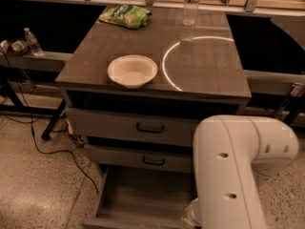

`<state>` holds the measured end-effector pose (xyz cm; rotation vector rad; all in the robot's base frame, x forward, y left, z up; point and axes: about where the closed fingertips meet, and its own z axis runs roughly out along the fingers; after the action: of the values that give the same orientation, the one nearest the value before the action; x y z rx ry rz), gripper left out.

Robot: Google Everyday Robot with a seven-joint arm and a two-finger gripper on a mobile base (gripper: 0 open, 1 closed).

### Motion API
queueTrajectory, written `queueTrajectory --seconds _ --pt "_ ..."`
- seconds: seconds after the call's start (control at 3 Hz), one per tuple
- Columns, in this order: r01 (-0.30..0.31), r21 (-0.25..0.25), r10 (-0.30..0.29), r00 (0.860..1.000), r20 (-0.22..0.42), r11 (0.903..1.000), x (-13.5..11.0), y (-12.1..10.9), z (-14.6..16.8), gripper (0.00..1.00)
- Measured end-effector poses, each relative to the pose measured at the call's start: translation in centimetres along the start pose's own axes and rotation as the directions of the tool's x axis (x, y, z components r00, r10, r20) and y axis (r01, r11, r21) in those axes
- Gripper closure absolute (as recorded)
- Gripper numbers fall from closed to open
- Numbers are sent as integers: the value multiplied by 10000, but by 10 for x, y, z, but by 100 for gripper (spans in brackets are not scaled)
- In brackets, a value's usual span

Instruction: Open bottom drawer

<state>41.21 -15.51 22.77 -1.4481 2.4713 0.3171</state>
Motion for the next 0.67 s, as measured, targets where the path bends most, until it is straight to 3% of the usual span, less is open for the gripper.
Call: queueTrajectory --seconds 0.33,0.67 --pt "941 934 -1069 9840 1423 9912 -35 10 -67 100" --pt "1071 2384 -1609 9622 2195 9653 -29 18 -138 100"
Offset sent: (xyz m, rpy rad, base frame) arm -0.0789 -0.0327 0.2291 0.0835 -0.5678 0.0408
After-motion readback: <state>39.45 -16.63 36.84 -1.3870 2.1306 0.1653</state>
